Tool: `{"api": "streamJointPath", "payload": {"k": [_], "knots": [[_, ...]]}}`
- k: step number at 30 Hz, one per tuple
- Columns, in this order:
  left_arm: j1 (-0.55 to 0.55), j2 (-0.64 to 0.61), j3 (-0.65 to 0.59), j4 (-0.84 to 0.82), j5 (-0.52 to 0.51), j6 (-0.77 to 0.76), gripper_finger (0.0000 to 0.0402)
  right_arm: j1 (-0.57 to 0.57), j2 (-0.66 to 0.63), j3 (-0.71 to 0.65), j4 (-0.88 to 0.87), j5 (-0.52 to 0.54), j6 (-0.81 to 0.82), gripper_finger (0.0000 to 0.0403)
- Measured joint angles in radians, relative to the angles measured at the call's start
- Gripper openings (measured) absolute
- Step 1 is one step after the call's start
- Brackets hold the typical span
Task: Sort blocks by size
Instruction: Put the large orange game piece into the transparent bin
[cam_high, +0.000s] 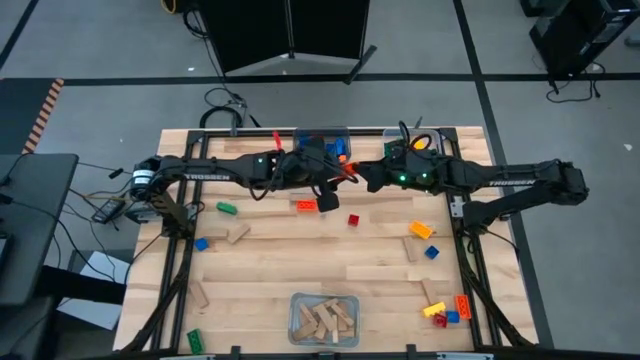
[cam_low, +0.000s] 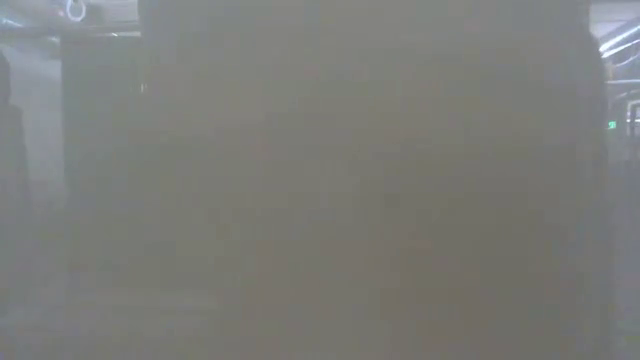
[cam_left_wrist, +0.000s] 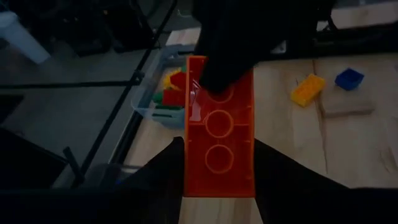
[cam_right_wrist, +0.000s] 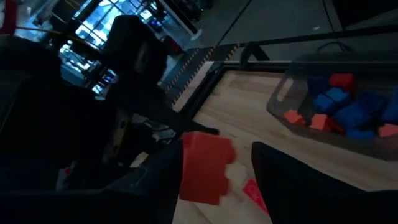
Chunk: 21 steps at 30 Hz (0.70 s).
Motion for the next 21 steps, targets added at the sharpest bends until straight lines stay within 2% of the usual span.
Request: {"api": "streamJointPath", "payload": {"k": [9, 17, 21], "knots": [[0.009, 0.001, 0.0, 0.064, 0.031, 0.0, 0.016, -0.019, 0.045, 0.0, 0.104, -0.019, -0.055, 0.019], [0.009, 0.001, -0.001, 0.072, 0.022, 0.007, 0.0162, -0.046, 0.044, 0.001, 0.113, -0.053, -0.054, 0.0114], [0.008, 0.001, -0.002, 0.074, 0.017, 0.005, 0.0168, -0.046, 0.044, 0.001, 0.111, -0.068, -0.068, 0.0113]]}}
